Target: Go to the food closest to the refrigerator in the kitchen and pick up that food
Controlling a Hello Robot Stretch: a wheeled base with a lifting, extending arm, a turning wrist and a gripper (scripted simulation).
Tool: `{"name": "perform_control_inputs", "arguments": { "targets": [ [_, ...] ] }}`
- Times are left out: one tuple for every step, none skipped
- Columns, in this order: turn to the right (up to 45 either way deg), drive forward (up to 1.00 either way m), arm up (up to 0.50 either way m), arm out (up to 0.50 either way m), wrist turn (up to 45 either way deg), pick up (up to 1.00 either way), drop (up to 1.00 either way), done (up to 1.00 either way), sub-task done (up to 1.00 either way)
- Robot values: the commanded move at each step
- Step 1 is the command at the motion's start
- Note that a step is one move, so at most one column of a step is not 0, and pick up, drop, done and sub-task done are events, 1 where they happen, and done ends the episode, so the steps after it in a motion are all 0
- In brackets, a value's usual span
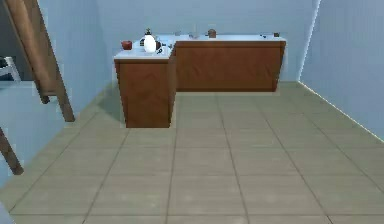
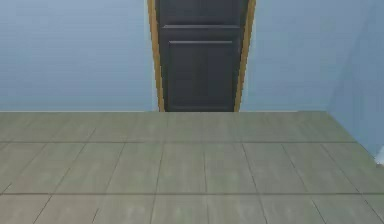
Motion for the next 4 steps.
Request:
{"name": "perform_control_inputs", "arguments": {
  "targets": [
    [-45.0,0.00,0.00,0.00,0.0,0.00,0.00,0.00,0.00],
    [-45.0,0.00,0.00,0.00,0.0,0.00,0.00,0.00,0.00],
    [0.0,0.30,0.00,0.00,0.0,0.00,0.00,0.00,0.00],
    [45.0,0.00,0.00,0.00,0.0,0.00,0.00,0.00,0.00]
  ]
}}
